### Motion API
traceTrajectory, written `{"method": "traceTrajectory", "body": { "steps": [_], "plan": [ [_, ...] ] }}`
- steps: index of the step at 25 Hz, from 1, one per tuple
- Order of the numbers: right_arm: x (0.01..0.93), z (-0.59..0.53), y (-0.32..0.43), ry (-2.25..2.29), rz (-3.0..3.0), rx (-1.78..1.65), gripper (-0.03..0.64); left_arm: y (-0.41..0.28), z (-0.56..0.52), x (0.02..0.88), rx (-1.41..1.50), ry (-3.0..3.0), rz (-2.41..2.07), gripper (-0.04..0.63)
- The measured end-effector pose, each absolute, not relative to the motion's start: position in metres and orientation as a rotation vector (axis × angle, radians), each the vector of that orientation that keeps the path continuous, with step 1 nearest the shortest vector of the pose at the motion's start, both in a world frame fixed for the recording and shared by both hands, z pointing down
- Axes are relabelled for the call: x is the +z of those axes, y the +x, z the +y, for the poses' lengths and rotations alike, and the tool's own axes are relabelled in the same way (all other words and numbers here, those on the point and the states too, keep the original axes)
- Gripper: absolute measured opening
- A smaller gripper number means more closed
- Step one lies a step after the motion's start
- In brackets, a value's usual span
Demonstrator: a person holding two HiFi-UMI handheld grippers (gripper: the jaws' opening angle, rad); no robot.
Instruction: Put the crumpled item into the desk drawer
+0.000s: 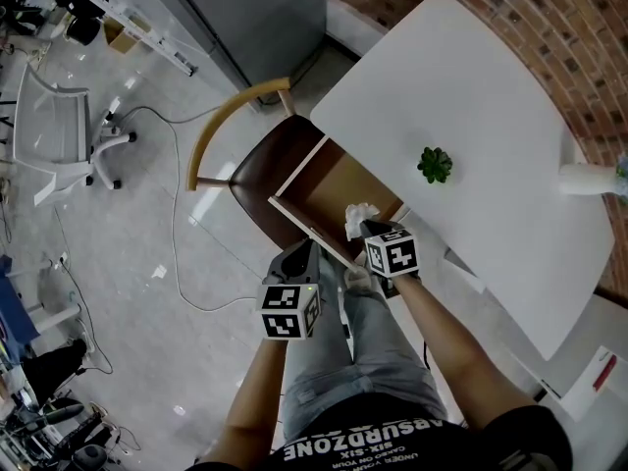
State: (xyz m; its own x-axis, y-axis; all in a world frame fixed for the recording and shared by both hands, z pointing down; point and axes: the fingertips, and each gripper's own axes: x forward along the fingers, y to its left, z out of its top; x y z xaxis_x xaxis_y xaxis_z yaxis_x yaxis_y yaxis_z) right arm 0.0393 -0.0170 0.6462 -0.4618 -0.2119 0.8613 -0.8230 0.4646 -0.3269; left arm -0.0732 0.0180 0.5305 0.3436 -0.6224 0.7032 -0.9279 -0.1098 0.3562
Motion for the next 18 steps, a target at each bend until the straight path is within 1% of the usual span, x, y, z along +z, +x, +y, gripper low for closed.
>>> {"method": "traceTrajectory", "body": {
  "steps": [18],
  "plan": [
    [0.666,-0.018,0.043,0.887,-1.932,1.002,0.0,-0.067,0.012,0.557,0.482,1.83,-1.35,0.006]
  ]
}}
